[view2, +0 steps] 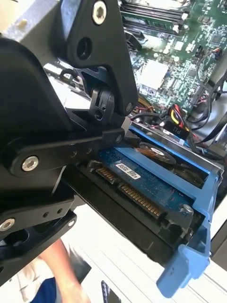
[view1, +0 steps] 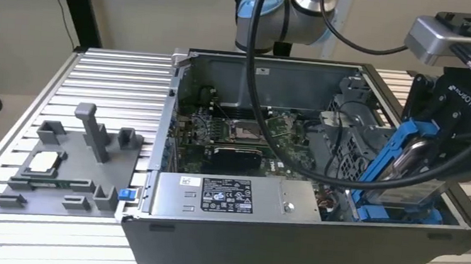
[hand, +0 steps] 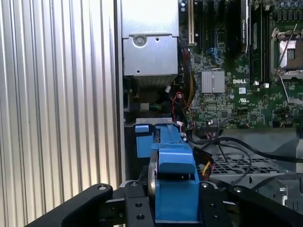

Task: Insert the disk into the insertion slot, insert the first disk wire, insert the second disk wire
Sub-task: 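Insert the disk into the insertion slot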

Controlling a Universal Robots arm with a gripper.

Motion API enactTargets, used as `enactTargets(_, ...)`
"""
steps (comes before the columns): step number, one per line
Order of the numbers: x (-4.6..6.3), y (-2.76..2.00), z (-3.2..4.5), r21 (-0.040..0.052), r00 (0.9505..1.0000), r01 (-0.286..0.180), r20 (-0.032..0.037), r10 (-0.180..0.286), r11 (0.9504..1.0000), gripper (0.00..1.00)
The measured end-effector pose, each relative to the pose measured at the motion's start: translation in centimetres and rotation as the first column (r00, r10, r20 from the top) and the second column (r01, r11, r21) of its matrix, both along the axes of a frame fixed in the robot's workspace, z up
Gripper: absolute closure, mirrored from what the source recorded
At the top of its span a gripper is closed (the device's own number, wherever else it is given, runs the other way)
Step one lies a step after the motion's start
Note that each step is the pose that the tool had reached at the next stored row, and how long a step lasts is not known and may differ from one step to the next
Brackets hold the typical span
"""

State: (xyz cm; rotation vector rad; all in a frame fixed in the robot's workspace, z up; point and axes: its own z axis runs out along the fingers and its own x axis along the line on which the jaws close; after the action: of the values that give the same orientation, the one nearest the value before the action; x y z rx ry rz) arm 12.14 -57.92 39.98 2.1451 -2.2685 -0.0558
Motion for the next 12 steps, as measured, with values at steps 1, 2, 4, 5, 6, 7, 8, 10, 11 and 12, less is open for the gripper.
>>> enactTargets(1,0.0,0.0,-0.05,0.0001,1.0,0.0,0.0,0.0,1.0,1.0)
enactTargets(2,0.0,0.0,-0.13,0.0003,1.0,0.0,0.0,0.0,1.0,1.0)
enactTargets(4,0.0,0.0,-0.26,0.0001,1.0,0.0,0.0,0.0,1.0,1.0)
enactTargets(5,0.0,0.0,-0.3,0.0002,1.0,0.0,0.0,0.0,1.0,1.0)
enactTargets(6,0.0,0.0,-0.31,0.0001,1.0,0.0,0.0,0.0,1.0,1.0)
enactTargets(7,0.0,-0.01,-0.31,-0.0001,1.0,0.0,0.0,0.0,1.0,1.0)
enactTargets(8,0.0,-0.01,-0.31,-0.0001,1.0,0.0,0.0,0.0,1.0,1.0)
enactTargets(10,0.0,0.0,-0.32,0.0,1.0,0.0,0.0,0.0,1.0,0.0)
enactTargets(11,0.0,0.0,-0.33,0.0004,1.0,0.0,0.0,0.0,1.0,0.0)
enactTargets(12,0.0,-0.01,-0.33,0.0001,1.0,0.0,0.0,0.0,1.0,0.0)
